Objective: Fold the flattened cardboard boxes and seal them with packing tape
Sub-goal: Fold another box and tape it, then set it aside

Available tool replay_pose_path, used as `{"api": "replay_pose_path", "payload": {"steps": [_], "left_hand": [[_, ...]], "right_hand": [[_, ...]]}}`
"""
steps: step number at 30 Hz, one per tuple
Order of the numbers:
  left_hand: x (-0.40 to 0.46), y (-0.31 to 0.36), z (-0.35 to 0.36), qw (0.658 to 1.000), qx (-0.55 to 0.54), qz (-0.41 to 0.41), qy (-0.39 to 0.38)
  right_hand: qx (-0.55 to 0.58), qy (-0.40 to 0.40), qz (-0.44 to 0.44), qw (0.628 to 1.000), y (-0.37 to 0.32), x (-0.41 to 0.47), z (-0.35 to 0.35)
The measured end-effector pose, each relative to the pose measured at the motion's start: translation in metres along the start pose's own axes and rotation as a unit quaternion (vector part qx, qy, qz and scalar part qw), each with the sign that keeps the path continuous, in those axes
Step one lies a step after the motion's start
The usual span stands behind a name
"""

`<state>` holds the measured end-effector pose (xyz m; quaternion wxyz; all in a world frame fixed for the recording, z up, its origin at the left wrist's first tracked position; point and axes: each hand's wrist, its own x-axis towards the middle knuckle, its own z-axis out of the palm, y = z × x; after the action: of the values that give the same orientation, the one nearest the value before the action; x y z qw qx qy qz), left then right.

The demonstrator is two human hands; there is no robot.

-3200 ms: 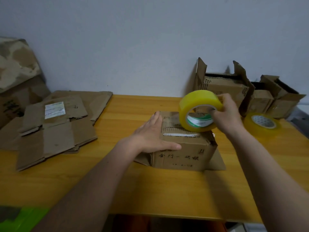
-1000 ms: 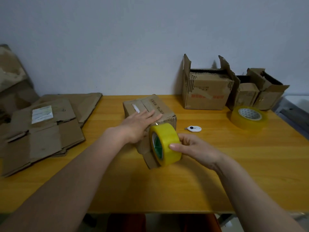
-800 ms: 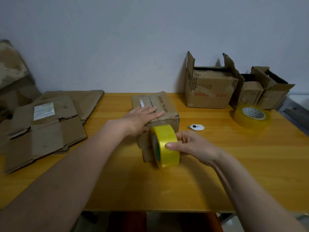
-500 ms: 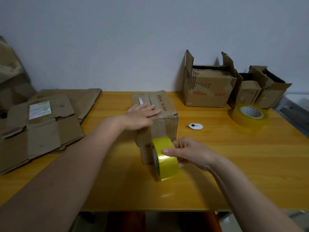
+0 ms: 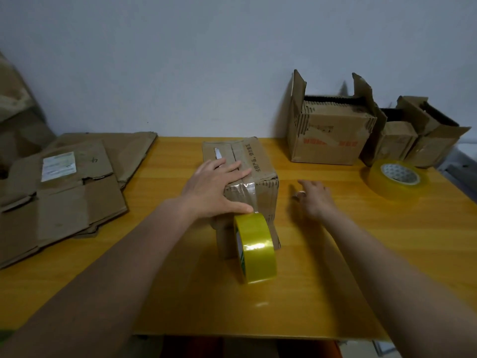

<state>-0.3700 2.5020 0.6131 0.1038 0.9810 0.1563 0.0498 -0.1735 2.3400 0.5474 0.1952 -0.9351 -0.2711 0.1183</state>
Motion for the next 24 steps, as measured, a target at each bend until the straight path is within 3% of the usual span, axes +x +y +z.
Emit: {"api": "replay_pose_path", "payload": {"steps": [3, 5, 8, 11, 14, 18, 21, 23, 24], "left_hand": [[0.002, -0.001, 0.0, 1.0, 0.003, 0.001, -0.005], [0.002, -0.002, -0.001, 1.0, 0.001, 0.006, -0.004], [0.005, -0.005, 0.0, 1.0, -0.01, 0.018, 0.011], [0.007, -0.004, 0.003, 0.999, -0.028, 0.013, 0.041], [0.003, 0.0, 0.01, 0.993, -0.067, 0.006, 0.098], [-0.008, 0.011, 0.017, 0.98, -0.093, -0.023, 0.173], [-0.026, 0.029, 0.022, 0.93, -0.21, -0.168, 0.252], [-0.04, 0.041, 0.031, 0.851, -0.344, -0.278, 0.283], [-0.044, 0.046, 0.034, 0.806, -0.425, -0.32, 0.261]], "right_hand": [[-0.08, 0.006, -0.011, 0.997, 0.008, 0.007, 0.009], [-0.066, 0.036, -0.026, 0.997, 0.014, 0.008, 0.013], [0.09, 0.053, 0.002, 0.995, 0.021, 0.003, 0.013], [0.276, 0.094, 0.043, 0.955, 0.02, -0.024, -0.004], [0.337, 0.178, -0.066, 0.922, 0.002, -0.059, -0.023], [0.276, 0.135, -0.314, 0.898, -0.043, -0.09, -0.03], [0.205, 0.095, -0.373, 0.9, -0.059, -0.093, -0.024], [0.2, 0.082, -0.35, 0.911, -0.063, -0.094, -0.022], [0.194, 0.083, -0.345, 0.915, -0.064, -0.095, -0.021]]}}
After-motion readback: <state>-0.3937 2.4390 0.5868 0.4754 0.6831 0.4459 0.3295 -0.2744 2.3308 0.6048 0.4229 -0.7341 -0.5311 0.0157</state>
